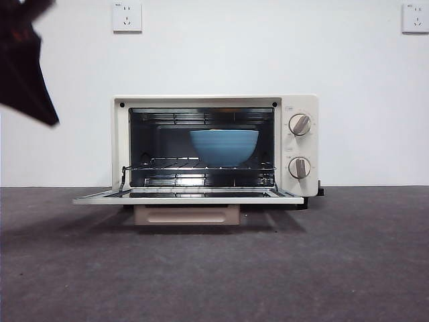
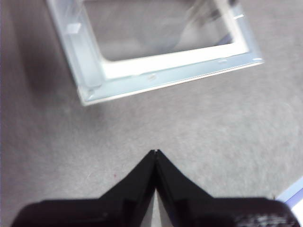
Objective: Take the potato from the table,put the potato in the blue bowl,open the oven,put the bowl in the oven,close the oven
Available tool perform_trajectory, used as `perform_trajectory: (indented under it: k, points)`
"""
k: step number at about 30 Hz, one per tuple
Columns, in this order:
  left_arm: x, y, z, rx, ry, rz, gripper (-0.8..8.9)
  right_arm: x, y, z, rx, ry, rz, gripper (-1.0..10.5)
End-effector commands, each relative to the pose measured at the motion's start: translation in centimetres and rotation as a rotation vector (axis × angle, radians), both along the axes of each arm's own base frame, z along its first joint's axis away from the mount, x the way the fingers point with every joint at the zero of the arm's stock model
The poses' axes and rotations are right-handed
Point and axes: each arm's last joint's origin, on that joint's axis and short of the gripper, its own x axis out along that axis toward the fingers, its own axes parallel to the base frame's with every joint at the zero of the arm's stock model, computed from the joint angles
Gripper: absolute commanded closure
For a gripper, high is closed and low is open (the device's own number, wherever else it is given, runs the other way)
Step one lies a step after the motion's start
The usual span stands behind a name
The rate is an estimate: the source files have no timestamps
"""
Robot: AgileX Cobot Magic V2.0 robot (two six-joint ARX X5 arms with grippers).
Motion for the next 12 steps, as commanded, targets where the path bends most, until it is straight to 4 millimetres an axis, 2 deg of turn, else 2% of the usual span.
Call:
perform_trajectory:
  k: [1, 7, 12]
  points:
    - [1.8, 0.1, -2.2, -0.019, 0.074, 0.022, 8.2, -0.6, -0.4, -1.2, 0.035, 0.03, -0.006, 9.6]
    - [4.5, 0.6, -6.7, -0.052, 0.231, 0.054, 8.2, -1.8, -1.5, -2.0, 0.076, 0.038, -0.04, 9.6]
    - [5.5, 1.1, -9.3, -0.074, 0.31, 0.056, 8.2, -2.3, -2.0, -2.0, 0.084, 0.038, -0.044, 9.6]
